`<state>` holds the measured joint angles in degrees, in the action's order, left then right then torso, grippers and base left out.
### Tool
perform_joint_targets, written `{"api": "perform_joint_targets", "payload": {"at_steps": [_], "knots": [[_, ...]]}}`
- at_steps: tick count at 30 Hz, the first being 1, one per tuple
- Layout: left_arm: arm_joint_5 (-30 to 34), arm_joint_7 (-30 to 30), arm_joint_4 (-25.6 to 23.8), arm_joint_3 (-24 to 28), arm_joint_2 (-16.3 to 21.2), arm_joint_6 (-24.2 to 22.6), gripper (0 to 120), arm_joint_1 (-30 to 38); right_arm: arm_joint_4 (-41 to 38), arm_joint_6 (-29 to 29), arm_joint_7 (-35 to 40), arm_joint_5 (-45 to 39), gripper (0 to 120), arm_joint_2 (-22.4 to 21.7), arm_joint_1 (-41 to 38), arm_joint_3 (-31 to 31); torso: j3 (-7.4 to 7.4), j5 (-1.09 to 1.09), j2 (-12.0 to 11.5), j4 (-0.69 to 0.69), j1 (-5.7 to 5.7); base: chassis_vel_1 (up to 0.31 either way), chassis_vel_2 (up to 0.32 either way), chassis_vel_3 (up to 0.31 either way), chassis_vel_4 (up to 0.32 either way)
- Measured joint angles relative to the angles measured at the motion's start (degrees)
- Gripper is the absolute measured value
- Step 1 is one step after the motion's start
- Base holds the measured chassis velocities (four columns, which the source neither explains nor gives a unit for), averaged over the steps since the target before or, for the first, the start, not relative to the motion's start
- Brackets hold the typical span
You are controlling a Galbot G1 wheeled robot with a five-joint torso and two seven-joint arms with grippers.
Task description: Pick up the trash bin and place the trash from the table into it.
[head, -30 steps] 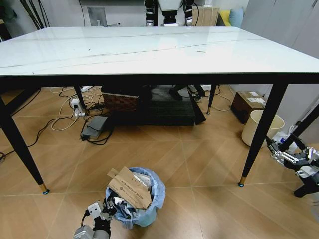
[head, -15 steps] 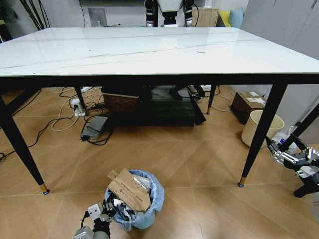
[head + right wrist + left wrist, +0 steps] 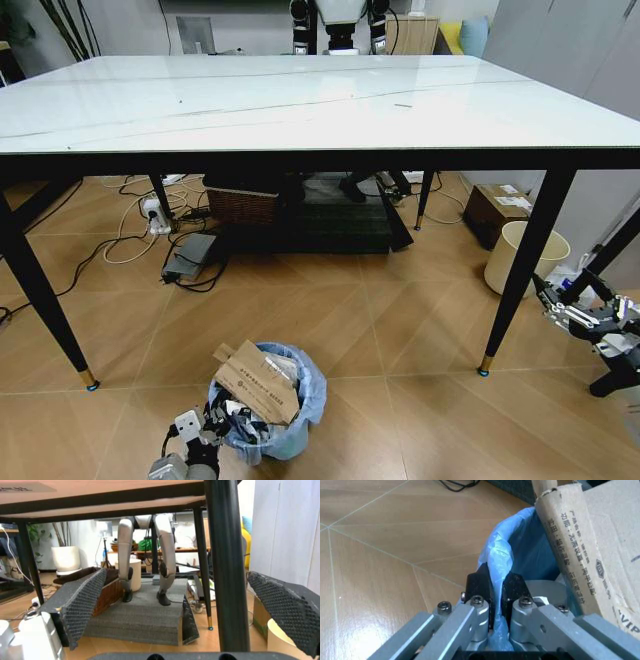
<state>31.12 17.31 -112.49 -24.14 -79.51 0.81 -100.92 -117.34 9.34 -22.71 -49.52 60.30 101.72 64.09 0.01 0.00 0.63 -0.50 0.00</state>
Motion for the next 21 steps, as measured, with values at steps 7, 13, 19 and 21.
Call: {"api": "perform_joint_targets", "payload": {"at_steps": [7,13,19,21], "knots": [[0.0,-0.3,0.5,-0.1,0.0,0.3,20,0.4,0.0,0.0,0.0,0.0,100,0.0,0.0,0.0,0.01,0.01,0.0,0.0,0.0,0.0,0.0,0.0,0.0],[0.0,-0.6,0.6,-0.1,-0.1,0.6,42,0.4,0.0,0.0,0.0,0.0,100,0.0,0.0,0.0,0.02,0.0,0.0,0.0,0.0,0.0,0.0,0.0,0.0],[-1.1,-1.0,0.3,-0.2,-0.1,0.8,60,-0.2,0.0,0.0,0.0,0.0,100,0.0,0.0,0.0,0.03,0.0,0.0,0.0,0.0,0.0,0.0,0.0,0.0],[-2.3,-1.4,-0.5,-0.5,0.2,1.1,68,-1.0,0.0,0.0,0.0,0.0,100,0.0,0.0,0.0,0.03,0.0,0.0,0.0,0.0,0.0,0.0,0.0,0.0]]}}
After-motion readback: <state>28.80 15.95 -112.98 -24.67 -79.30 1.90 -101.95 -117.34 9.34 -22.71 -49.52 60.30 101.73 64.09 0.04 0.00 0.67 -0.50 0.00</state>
